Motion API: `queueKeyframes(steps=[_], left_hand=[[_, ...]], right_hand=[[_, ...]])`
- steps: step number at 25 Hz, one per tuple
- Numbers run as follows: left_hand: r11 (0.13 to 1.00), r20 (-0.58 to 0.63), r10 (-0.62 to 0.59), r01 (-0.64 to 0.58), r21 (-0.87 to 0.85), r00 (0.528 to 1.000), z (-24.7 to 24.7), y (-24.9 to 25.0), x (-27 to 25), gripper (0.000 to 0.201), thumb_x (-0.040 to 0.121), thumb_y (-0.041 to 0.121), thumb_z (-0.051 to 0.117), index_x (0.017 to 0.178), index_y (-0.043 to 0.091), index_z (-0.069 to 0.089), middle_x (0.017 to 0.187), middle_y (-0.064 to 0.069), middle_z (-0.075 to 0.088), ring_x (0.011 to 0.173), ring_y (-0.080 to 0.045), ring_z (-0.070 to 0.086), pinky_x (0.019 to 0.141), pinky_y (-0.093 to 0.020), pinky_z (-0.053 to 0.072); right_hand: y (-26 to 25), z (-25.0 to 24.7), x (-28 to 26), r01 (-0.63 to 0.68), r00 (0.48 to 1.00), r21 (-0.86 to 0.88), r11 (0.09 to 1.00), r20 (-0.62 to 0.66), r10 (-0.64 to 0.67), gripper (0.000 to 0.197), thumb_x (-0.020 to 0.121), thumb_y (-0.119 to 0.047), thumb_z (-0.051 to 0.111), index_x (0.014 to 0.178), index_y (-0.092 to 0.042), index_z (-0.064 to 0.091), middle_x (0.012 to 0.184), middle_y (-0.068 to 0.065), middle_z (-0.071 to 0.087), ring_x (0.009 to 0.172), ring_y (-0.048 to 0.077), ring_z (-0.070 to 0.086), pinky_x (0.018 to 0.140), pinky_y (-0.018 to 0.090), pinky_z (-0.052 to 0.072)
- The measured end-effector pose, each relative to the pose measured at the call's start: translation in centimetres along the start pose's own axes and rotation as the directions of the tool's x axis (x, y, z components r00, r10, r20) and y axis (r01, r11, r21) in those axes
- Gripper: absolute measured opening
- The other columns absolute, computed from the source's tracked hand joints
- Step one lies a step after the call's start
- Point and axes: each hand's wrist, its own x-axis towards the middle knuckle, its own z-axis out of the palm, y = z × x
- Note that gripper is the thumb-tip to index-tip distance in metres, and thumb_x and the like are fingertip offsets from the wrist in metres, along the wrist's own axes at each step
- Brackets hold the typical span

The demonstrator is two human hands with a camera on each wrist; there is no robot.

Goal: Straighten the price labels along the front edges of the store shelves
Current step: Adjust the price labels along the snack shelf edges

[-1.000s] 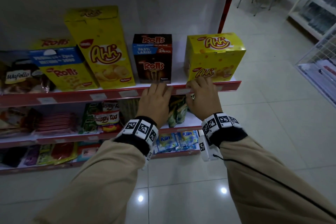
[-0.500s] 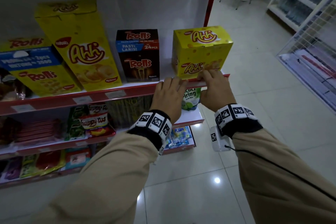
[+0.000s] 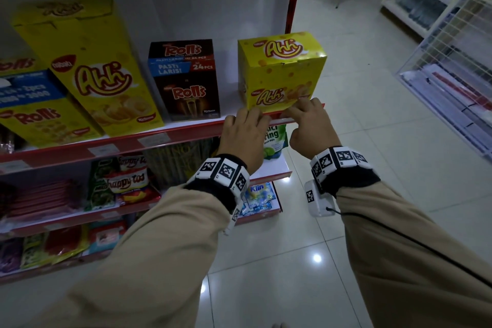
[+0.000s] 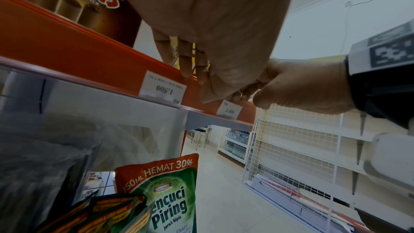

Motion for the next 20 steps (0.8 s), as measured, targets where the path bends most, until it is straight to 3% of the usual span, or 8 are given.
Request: queueKeyframes(steps=[6,11,17,20], left_hand=[[0.999,-0.016,-0.004,0.003,-0.044,1.0,0.0,-0.3,0.0,0.053,0.079,0.015,0.056,0.13,0.022,0.043,0.129,-0.004,0.043,0.114,-0.027,0.04,0.09,-0.04,0.033],[0.998,-0.02,-0.003,0.002,-0.055,1.0,-0.5,-1.7,-0.4,0.055,0.076,0.013,0.058,0.129,0.021,0.044,0.123,-0.003,0.048,0.112,-0.026,0.042,0.088,-0.038,0.032],[0.995,-0.077,-0.1,0.098,-0.022,0.992,-0.7,-6.3,-4.1,0.052,0.075,0.011,0.054,0.126,0.017,0.051,0.12,-0.007,0.051,0.107,-0.03,0.045,0.086,-0.039,0.032],[0.993,-0.048,-0.115,0.116,0.02,0.992,-0.7,-7.2,-5.6,0.048,0.078,0.012,0.049,0.126,0.016,0.049,0.123,-0.008,0.049,0.108,-0.031,0.044,0.085,-0.04,0.033]], right_hand=[[-0.2,-0.2,-0.4,-0.001,0.995,0.083,0.997,-0.097,0.009,0.048,0.057,0.004,0.055,0.101,-0.012,0.066,0.102,0.012,0.059,0.094,0.034,0.048,0.072,0.039,0.039],[-2.3,-0.1,-0.3,0.005,0.997,0.047,0.999,-0.072,-0.002,0.045,0.059,-0.002,0.058,0.102,-0.014,0.065,0.106,0.009,0.058,0.105,0.032,0.047,0.076,0.039,0.039],[-6.7,1.2,0.0,0.097,0.994,0.106,0.99,-0.068,-0.09,0.049,0.056,0.001,0.058,0.104,-0.008,0.064,0.106,0.012,0.057,0.103,0.034,0.048,0.08,0.041,0.041],[-8.2,2.2,-0.2,0.143,0.985,0.135,0.981,-0.121,-0.127,0.048,0.052,0.005,0.059,0.099,-0.003,0.063,0.102,0.017,0.059,0.097,0.037,0.05,0.073,0.034,0.04]])
